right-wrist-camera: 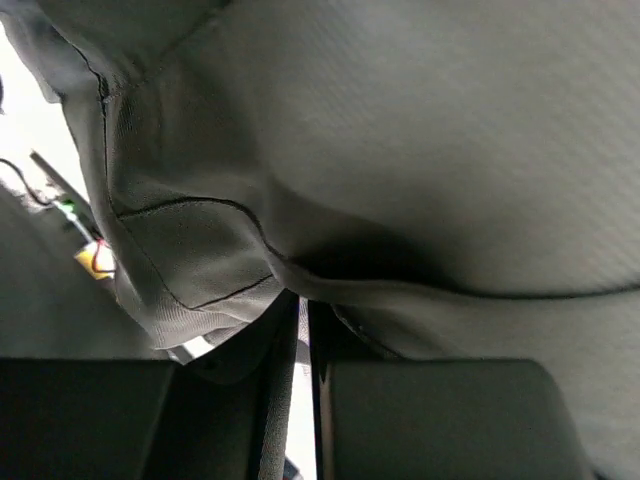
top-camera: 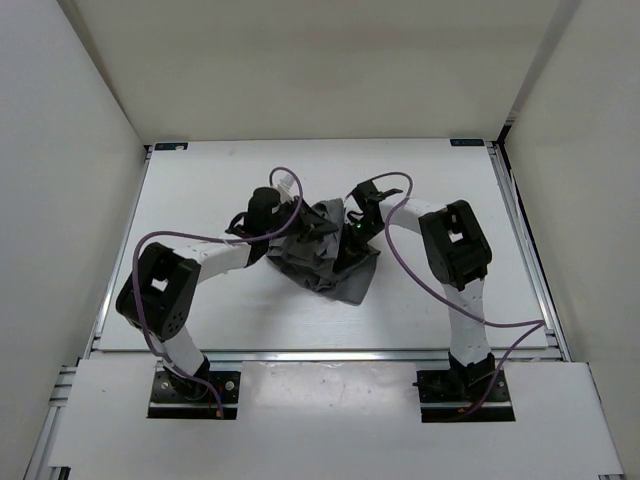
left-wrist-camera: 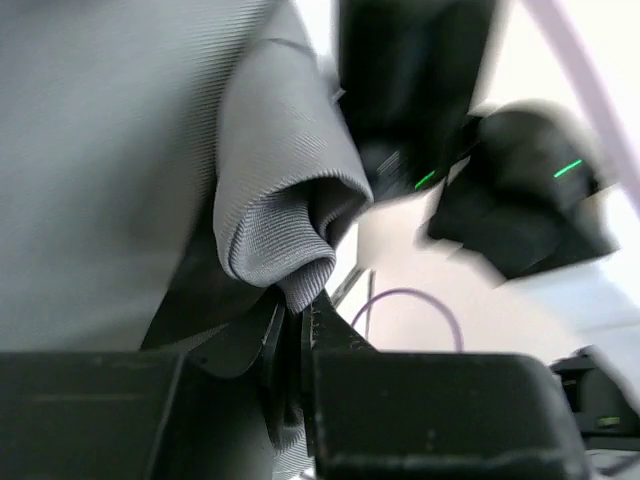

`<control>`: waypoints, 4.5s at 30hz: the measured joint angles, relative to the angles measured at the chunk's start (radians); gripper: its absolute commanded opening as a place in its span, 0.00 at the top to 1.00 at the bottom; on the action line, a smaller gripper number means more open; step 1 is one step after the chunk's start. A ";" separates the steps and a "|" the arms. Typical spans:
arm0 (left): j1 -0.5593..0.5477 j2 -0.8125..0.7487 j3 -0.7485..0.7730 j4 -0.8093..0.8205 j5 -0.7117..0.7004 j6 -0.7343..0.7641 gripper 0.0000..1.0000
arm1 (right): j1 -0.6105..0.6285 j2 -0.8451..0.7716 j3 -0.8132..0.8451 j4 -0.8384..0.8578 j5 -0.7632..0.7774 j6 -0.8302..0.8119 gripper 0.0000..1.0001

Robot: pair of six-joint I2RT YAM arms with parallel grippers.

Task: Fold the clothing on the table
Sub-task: Fold the skirt

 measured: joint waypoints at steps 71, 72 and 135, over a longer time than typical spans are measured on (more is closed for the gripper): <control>-0.084 0.125 0.032 -0.103 -0.171 0.267 0.55 | -0.161 -0.466 -0.036 -0.137 0.605 -0.025 0.87; -0.085 0.125 0.026 -0.103 -0.172 0.269 0.55 | -0.159 -0.481 -0.036 -0.145 0.624 -0.025 0.87; 0.298 -0.551 -0.320 -0.547 -0.007 0.589 0.50 | -0.649 -0.998 -0.516 0.189 0.179 0.042 0.42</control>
